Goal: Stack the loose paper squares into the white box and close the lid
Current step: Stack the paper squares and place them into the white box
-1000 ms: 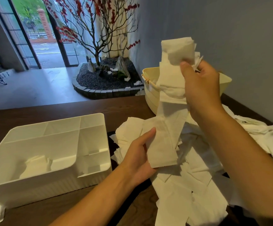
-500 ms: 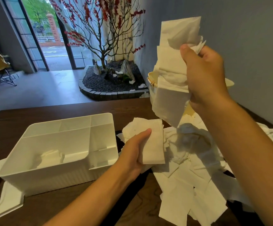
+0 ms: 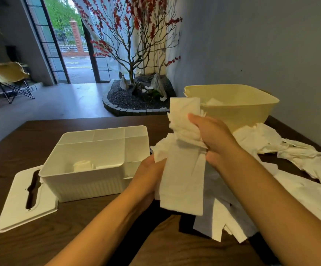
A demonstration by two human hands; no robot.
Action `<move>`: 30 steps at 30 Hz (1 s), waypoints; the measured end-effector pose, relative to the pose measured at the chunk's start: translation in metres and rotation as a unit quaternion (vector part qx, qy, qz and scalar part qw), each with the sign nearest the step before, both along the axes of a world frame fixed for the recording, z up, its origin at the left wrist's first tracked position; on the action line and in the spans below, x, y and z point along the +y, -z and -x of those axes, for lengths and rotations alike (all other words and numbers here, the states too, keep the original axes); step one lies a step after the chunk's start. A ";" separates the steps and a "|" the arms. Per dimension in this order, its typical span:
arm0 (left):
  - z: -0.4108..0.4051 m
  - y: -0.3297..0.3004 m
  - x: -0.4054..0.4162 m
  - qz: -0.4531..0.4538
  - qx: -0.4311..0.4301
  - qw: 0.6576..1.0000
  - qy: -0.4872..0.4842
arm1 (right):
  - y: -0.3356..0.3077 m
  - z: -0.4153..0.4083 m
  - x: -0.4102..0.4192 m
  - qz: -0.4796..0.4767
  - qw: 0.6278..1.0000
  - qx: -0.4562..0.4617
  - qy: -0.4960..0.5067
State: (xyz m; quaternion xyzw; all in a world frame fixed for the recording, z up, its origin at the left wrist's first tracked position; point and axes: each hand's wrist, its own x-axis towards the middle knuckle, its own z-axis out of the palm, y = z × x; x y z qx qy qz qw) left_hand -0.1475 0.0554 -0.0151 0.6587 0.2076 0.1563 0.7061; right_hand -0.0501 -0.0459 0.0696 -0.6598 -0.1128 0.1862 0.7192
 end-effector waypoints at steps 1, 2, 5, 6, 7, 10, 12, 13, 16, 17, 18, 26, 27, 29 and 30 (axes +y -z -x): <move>0.004 -0.001 0.001 -0.005 -0.012 1.000 -0.003 | 0.008 0.002 -0.001 0.023 1.000 -0.003 0.002; 0.008 -0.001 0.001 -0.011 -0.031 0.999 0.001 | 0.016 0.004 -0.001 0.038 0.999 -0.002 0.006; 0.016 -0.001 0.005 -0.014 -0.041 0.999 0.000 | 0.030 0.009 -0.006 0.047 0.998 0.029 0.006; 0.015 0.001 0.007 -0.019 -0.044 0.999 -0.001 | 0.033 0.009 -0.008 0.048 0.998 0.040 0.002; 0.015 0.002 0.009 -0.028 -0.046 0.999 0.000 | 0.035 0.010 -0.010 0.049 0.998 0.048 -0.003; 0.011 0.004 0.009 -0.034 -0.054 0.998 -0.001 | 0.039 0.011 -0.015 0.049 0.998 0.037 -0.016; 0.007 0.001 0.003 -0.017 -0.044 0.999 -0.014 | 0.040 0.012 -0.017 0.068 0.997 -0.010 -0.024; 0.007 -0.003 -0.001 -0.005 -0.029 0.999 -0.024 | 0.040 0.013 -0.017 0.094 0.994 -0.041 -0.026; 0.004 -0.005 -0.006 0.150 -0.013 0.988 -0.037 | 0.040 0.015 -0.017 0.145 0.983 -0.105 -0.046; 0.002 -0.003 -0.005 0.186 0.002 0.982 -0.020 | 0.039 0.015 -0.017 0.153 0.979 -0.117 -0.059; 0.003 -0.004 -0.005 0.211 0.025 0.977 0.010 | 0.038 0.016 -0.017 0.162 0.976 -0.126 -0.070; 0.002 -0.001 -0.004 0.320 0.024 0.945 0.063 | 0.032 0.012 -0.032 0.101 0.971 0.067 -0.208; 0.001 0.000 -0.003 0.328 0.022 0.943 0.054 | 0.030 0.012 -0.037 0.098 0.965 0.067 -0.232; 0.000 0.003 -0.002 0.346 0.027 0.936 0.051 | 0.028 0.015 -0.046 0.129 0.955 0.025 -0.267; -0.002 0.004 -0.002 0.356 0.029 0.933 0.053 | 0.028 0.017 -0.047 0.151 0.950 -0.007 -0.273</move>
